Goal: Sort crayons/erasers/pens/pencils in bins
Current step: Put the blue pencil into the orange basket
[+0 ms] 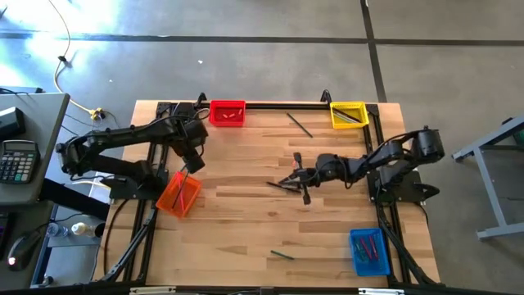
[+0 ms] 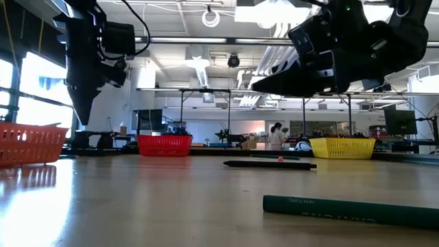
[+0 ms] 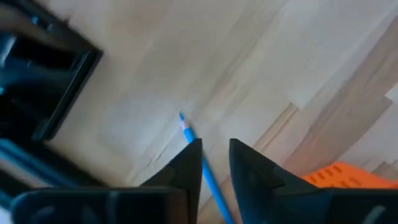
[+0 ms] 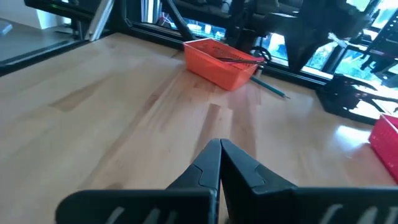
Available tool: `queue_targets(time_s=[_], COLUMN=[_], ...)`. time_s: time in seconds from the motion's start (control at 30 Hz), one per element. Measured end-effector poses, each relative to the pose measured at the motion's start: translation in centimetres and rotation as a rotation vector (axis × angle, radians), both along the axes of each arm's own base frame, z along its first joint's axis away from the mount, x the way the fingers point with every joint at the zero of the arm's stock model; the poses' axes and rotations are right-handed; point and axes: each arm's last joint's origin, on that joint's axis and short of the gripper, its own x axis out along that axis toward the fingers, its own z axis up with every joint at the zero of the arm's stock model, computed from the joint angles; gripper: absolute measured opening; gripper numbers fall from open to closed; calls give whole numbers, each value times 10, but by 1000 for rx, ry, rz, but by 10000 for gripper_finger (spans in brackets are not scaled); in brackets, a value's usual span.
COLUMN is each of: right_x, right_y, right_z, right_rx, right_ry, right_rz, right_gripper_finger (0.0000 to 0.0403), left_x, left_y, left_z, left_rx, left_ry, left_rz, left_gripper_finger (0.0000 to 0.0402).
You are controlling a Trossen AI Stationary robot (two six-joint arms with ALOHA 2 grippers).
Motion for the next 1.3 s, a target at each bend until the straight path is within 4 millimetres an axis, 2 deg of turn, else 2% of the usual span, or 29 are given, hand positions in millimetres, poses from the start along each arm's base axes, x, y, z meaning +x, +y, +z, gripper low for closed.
queue_targets(time_s=[0.2,0.43,0.73,0.87,1.07,1.3], right_x=[-1,-3,-4,-4,-4,-4], right_y=[-23,-45,-53,-53,-53,-53], right_z=[0,2,5,4,3,3], right_rx=[-3,-2,-22,-21,-19,-19], right_ry=[-4,-17,-51,-47,-35,-33], right_rz=[-29,-83,-64,-64,-64,-63], right_gripper_finger=[0,0,0,0,0,0], left_x=[16,22,9,2,-7,-4], left_y=[11,18,38,47,52,56], left_z=[-25,-52,-59,-59,-63,-75], left_rx=[-72,-109,-162,-229,-243,-295], left_ry=[65,231,219,155,151,189], left_rz=[-54,-66,36,86,124,122], left_gripper_finger=[119,144,143,134,117,111])
